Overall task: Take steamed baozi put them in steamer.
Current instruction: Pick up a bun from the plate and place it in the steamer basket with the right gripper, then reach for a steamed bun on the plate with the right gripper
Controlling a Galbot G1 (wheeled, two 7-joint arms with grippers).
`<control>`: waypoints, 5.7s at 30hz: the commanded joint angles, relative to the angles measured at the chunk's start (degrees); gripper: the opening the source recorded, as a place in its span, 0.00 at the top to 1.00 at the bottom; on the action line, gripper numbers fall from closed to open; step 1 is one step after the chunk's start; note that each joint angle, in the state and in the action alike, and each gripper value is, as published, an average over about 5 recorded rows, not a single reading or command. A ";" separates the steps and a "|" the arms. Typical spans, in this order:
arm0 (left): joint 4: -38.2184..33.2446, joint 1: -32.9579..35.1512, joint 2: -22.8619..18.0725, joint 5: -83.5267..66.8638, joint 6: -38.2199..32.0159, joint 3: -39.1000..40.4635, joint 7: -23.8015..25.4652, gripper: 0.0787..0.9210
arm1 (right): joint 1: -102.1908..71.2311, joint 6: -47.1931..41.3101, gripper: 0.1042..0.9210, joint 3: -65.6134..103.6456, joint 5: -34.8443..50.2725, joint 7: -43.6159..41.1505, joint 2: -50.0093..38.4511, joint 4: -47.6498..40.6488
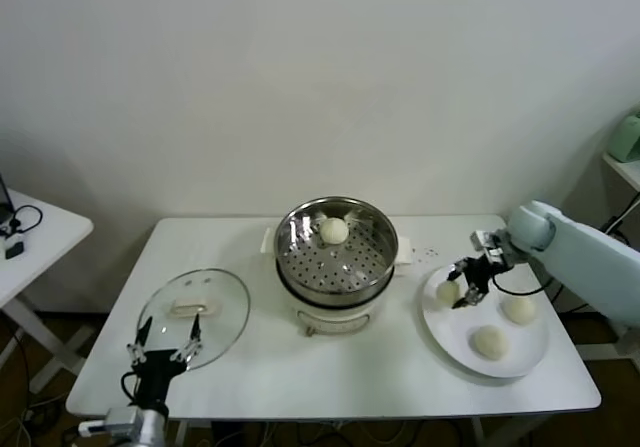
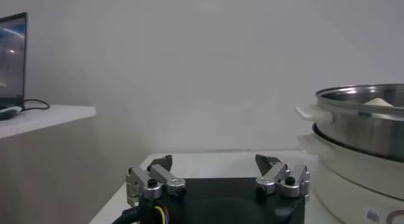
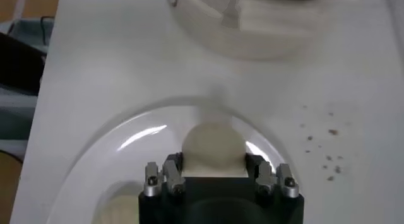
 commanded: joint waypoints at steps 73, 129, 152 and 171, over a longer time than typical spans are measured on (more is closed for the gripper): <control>-1.66 2.07 -0.63 -3.50 -0.25 0.06 -0.34 0.12 | 14.14 -3.94 0.23 -23.04 20.21 1.43 40.57 -15.04; -1.35 3.35 -0.99 2.33 0.32 1.37 -1.57 0.12 | -11.05 5.09 0.12 5.12 -15.76 -3.92 -15.06 14.27; 0.53 2.05 -0.97 2.08 0.63 0.97 -1.55 0.12 | -12.55 6.16 0.12 4.25 -19.25 -2.95 -8.31 9.43; 0.95 0.97 -0.73 1.41 1.12 0.43 -1.44 0.12 | -12.79 6.89 0.20 4.38 -20.89 -2.43 -6.98 8.41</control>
